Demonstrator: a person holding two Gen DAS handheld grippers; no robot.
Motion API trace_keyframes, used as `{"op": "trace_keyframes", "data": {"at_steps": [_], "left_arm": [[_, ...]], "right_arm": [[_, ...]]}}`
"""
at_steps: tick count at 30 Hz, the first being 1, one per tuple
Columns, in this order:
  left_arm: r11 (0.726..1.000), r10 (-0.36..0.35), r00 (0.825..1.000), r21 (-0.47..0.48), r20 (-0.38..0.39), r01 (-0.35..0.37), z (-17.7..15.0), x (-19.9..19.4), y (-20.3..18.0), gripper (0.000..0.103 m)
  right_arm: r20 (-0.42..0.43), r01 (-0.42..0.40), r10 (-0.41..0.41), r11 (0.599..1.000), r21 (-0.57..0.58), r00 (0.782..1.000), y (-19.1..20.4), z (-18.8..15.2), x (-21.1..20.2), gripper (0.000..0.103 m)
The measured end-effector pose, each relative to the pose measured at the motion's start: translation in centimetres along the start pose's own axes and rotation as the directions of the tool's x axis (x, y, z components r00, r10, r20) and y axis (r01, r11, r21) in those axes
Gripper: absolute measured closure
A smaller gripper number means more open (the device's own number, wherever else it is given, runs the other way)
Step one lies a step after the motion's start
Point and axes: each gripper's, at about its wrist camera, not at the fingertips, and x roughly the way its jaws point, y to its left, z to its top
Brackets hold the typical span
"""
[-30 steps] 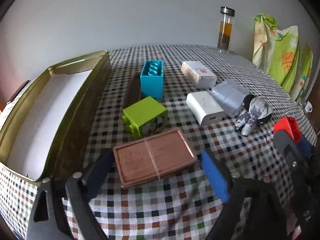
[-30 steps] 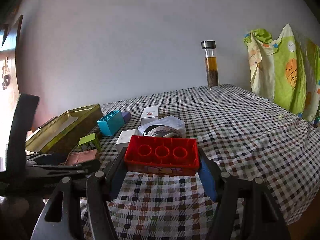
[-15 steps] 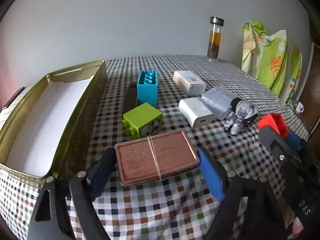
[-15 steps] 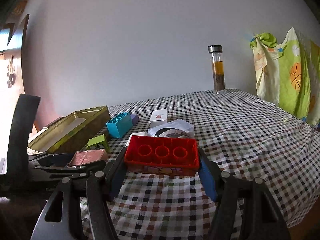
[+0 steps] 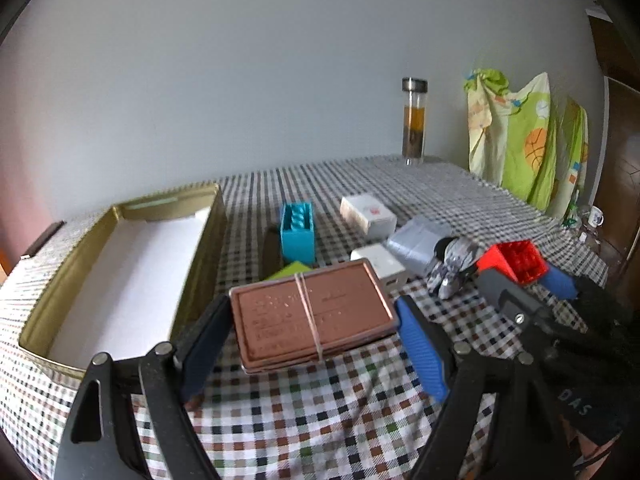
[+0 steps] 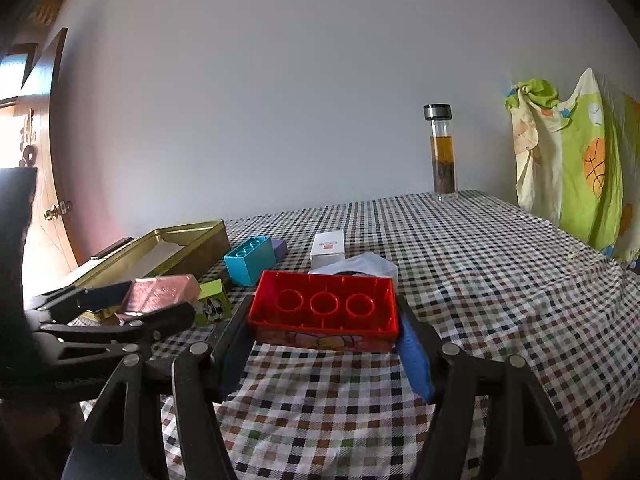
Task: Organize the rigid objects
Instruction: 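Lift both held objects and carry them toward the gold tin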
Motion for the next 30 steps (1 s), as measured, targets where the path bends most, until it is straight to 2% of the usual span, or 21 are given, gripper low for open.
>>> {"op": "trace_keyframes", "data": {"at_steps": [14,30], "left_arm": [[0.999,0.038,0.994,-0.034,0.098,-0.035,1.1,-2.9,2.8,0.020],[0.990,0.097,0.988,-0.113,0.118,-0.084,0.8,-3.6,7.0,0.020]], "right_arm": [[0.014,-0.036,0.037,0.998,-0.056,0.999,2.4,1.0,0.0,0.036],[-0.003,-0.086,0.087,0.987,-0.135,0.996,6.4,1.7,1.5,0.036]]}}
